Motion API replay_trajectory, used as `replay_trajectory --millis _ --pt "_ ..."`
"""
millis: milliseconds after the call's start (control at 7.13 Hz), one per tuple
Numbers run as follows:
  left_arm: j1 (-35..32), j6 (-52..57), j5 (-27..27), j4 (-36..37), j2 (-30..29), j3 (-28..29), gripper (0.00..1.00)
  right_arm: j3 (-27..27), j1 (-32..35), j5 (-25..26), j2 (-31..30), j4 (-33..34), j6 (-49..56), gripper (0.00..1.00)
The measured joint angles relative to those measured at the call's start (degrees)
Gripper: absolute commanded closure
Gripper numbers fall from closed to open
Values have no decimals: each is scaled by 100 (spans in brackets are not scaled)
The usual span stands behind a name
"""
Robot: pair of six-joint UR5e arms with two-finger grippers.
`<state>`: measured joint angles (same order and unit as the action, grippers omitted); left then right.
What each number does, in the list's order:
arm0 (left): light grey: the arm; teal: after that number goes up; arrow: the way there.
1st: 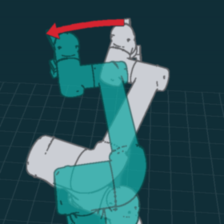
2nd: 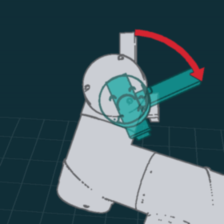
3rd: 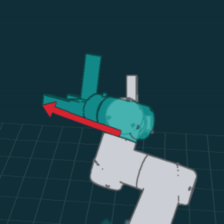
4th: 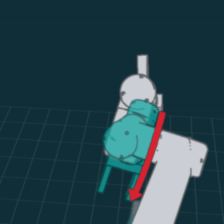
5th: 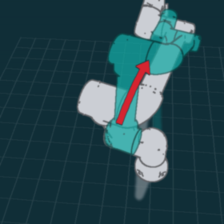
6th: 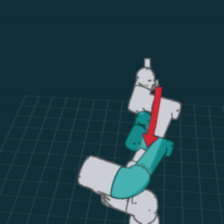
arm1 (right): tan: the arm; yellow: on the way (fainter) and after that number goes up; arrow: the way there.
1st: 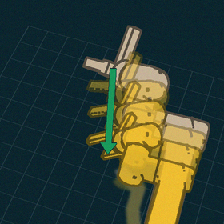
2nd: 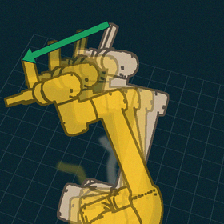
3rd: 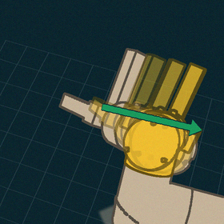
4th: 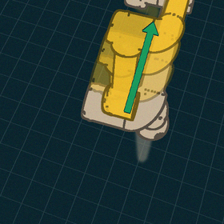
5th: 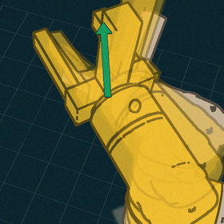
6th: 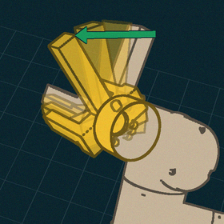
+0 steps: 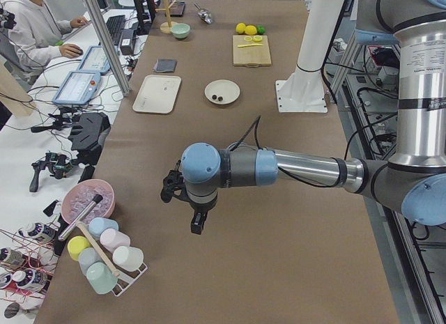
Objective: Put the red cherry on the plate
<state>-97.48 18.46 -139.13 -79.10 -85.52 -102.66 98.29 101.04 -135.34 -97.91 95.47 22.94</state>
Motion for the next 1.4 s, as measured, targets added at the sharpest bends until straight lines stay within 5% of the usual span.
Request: replay_trajectory --millis 1402 --pt "84 8 0 -16 0 7 2 54 27 -3 8 -2 -17 0"
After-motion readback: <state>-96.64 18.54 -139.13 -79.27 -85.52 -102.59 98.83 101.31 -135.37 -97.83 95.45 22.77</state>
